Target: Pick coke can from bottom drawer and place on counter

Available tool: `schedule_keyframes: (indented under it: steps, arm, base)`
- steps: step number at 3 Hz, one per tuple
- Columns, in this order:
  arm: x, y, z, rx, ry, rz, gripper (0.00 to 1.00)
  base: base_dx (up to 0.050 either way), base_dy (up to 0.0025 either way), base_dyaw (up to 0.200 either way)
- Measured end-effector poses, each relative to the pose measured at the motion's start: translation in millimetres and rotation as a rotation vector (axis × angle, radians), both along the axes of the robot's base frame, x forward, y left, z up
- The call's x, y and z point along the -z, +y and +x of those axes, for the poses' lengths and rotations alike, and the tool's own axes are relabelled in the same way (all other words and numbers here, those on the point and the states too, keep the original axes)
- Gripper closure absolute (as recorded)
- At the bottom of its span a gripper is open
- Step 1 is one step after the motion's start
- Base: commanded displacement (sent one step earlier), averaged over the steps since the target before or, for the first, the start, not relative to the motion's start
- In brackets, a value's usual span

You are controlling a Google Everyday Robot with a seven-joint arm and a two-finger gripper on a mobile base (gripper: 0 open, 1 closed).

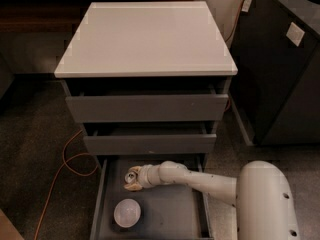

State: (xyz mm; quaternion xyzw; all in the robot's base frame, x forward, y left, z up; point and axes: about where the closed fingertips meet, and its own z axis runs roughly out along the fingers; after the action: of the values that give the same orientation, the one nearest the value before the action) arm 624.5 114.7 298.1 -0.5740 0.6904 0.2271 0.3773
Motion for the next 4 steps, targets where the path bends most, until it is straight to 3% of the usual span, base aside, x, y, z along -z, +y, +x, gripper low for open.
schedule_keyframes:
  steps: [1, 2, 3, 4]
  arm:
    - [-26, -8, -4, -0.018, 0.001, 0.048, 1.0]
    - [-46, -7, -10, -0.076, 0.012, 0.085, 1.0]
    - [-47, -4, -18, -0.112, 0.029, 0.088, 1.0]
    - [-47, -4, -18, -0.11, 0.028, 0.088, 1.0]
  base:
    - [0.0, 0.0, 0.0]
    - [0.0, 0.0, 0.0]
    - [0.0, 0.0, 0.0]
    - [0.0, 0.0, 0.0]
